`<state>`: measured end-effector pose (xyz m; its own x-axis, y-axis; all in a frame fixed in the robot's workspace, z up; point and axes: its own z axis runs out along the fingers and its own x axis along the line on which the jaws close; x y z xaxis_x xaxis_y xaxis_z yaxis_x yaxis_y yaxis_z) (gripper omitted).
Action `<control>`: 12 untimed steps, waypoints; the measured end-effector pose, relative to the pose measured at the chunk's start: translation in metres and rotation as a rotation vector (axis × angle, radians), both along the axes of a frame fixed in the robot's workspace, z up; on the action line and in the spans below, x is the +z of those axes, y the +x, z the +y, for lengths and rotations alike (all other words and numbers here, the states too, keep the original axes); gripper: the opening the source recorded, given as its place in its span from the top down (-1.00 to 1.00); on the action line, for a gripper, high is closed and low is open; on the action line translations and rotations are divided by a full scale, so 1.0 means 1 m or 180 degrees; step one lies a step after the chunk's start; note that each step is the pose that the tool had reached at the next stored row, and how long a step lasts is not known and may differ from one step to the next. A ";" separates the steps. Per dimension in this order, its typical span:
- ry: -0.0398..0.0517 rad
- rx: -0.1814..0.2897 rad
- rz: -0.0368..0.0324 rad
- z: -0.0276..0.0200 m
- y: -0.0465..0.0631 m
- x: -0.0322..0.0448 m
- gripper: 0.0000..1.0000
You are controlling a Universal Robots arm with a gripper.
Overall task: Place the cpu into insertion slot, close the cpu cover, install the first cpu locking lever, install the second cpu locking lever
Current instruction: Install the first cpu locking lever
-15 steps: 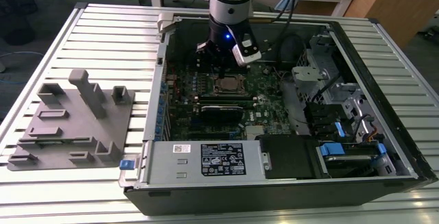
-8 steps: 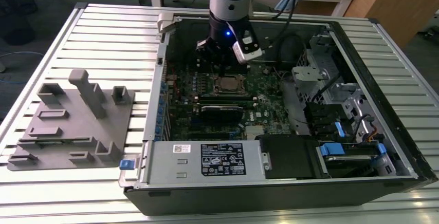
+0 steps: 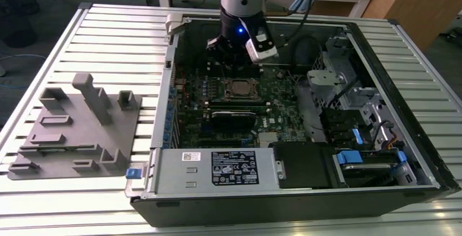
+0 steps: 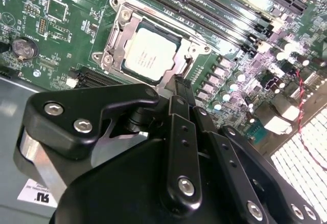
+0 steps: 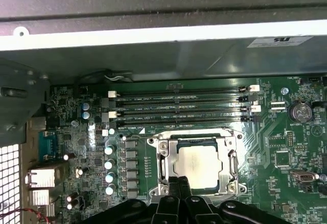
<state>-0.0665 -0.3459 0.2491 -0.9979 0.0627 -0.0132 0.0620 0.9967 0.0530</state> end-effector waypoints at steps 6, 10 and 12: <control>0.0000 0.0000 0.0000 0.0000 0.000 0.0001 0.80; 0.0000 0.0000 0.0000 0.0000 0.000 0.0002 0.80; 0.0000 0.0000 0.0000 0.0000 0.000 0.0002 0.80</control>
